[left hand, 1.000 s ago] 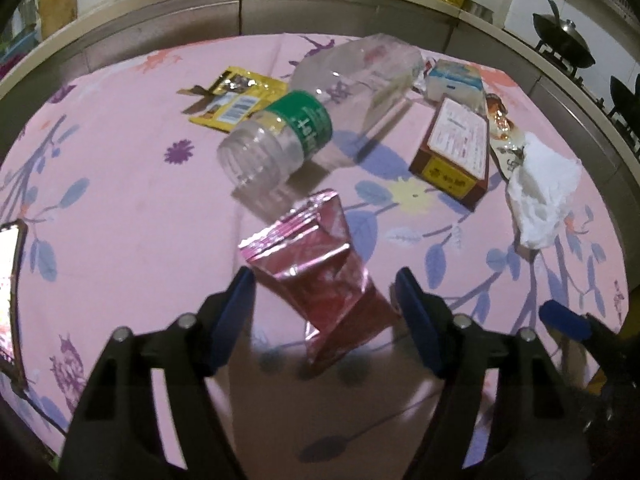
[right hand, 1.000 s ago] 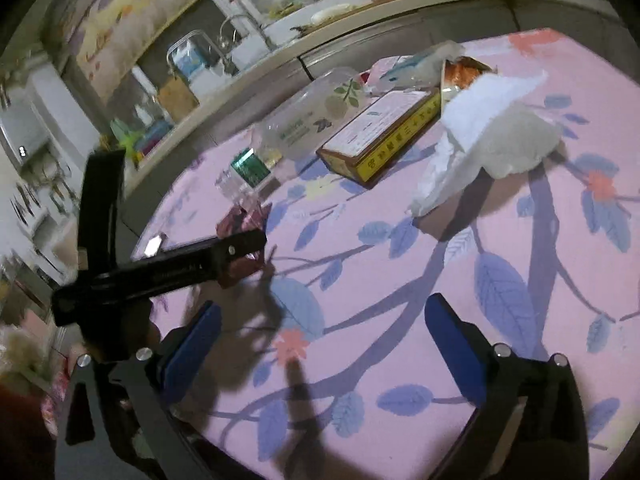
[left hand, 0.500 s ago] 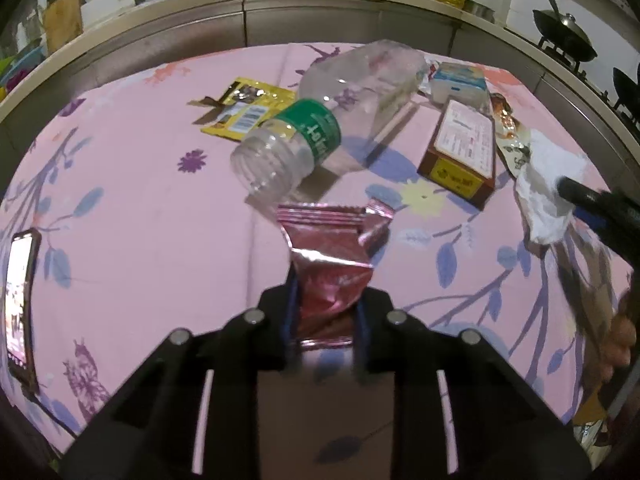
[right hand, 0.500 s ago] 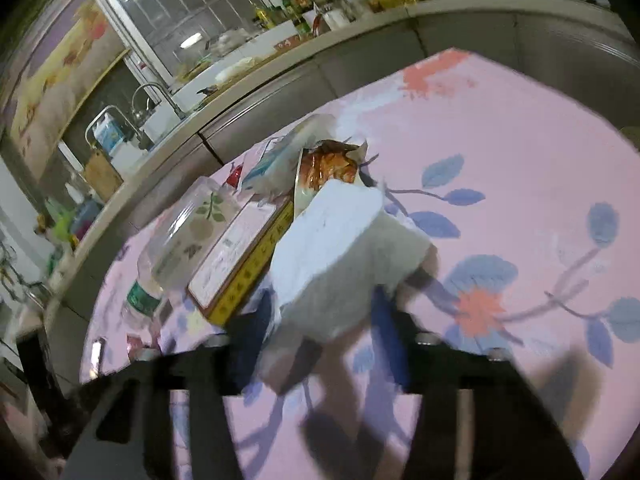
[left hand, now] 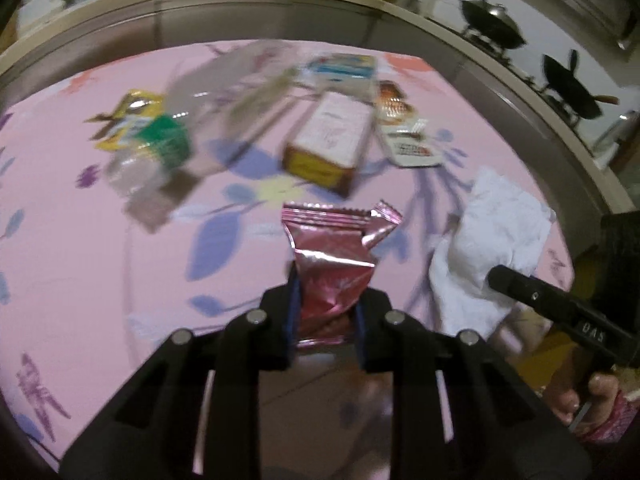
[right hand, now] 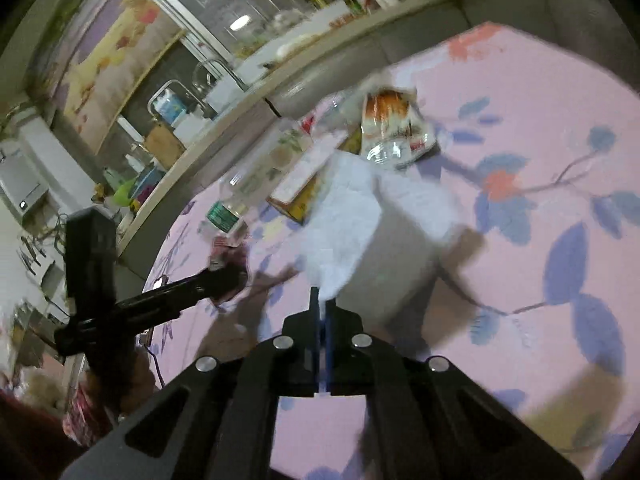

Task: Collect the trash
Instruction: 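Carry the pink wrapper and white tissue to the bin and release them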

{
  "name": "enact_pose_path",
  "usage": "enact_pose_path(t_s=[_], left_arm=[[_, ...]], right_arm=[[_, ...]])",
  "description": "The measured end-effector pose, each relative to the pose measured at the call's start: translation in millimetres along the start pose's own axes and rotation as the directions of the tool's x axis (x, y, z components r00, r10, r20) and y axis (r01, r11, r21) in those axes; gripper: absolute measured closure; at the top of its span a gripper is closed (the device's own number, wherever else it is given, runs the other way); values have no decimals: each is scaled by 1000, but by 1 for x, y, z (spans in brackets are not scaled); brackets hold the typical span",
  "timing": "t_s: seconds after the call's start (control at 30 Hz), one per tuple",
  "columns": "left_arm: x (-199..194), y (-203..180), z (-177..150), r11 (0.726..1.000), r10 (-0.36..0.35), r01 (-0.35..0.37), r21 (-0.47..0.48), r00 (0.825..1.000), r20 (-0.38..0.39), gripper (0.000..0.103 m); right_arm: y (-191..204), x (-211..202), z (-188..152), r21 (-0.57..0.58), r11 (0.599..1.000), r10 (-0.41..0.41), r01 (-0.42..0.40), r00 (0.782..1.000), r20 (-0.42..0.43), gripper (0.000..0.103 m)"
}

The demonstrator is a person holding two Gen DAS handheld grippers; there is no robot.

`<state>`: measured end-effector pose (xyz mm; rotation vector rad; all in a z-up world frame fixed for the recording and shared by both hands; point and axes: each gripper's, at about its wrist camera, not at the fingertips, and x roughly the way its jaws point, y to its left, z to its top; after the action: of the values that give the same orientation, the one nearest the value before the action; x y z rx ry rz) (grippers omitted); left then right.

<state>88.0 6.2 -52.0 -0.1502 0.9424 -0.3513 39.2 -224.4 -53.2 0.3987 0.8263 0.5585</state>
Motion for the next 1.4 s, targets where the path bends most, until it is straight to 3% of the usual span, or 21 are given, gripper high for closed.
enact_pose_path(t_s=[0.27, 0.53, 0.63, 0.83, 0.9, 1.0, 1.1, 1.2, 1.3, 1.37, 1.4], left_arm=[[6, -60, 33, 991, -90, 89, 101, 996, 9, 82], [55, -141, 65, 957, -129, 145, 251, 988, -80, 82], [79, -189, 84, 931, -168, 198, 307, 978, -121, 82], [128, -290, 125, 875, -252, 304, 377, 951, -182, 82], [143, -319, 134, 859, -276, 335, 386, 940, -202, 82], [178, -362, 150, 837, -296, 372, 402, 925, -239, 82], [212, -392, 153, 825, -274, 373, 425, 921, -278, 80], [239, -404, 150, 825, -234, 354, 441, 924, -303, 58], [257, -409, 150, 834, -200, 328, 444, 929, -312, 55], [261, -409, 151, 837, -200, 337, 431, 922, -332, 51], [263, -409, 151, 838, -198, 338, 429, 920, -338, 40]], right_arm=[[-10, -55, 28, -18, 999, -30, 34, 979, 201, 103], [-86, -70, 31, 136, 988, -103, 73, 969, 224, 103], [-117, -96, 42, 178, 980, -139, 91, 950, 281, 103], [-181, -159, 73, 255, 953, -255, 164, 888, 383, 103], [-208, -176, 84, 283, 935, -315, 213, 864, 392, 103], [-243, -191, 97, 320, 909, -379, 266, 846, 375, 103], [-273, -193, 105, 359, 886, -414, 293, 848, 331, 103], [-303, -187, 106, 424, 867, -408, 261, 861, 304, 103], [-327, -183, 105, 487, 842, -404, 233, 870, 281, 102], [-332, -181, 104, 495, 840, -396, 222, 875, 279, 93], [-334, -179, 103, 502, 837, -393, 219, 878, 273, 88]])
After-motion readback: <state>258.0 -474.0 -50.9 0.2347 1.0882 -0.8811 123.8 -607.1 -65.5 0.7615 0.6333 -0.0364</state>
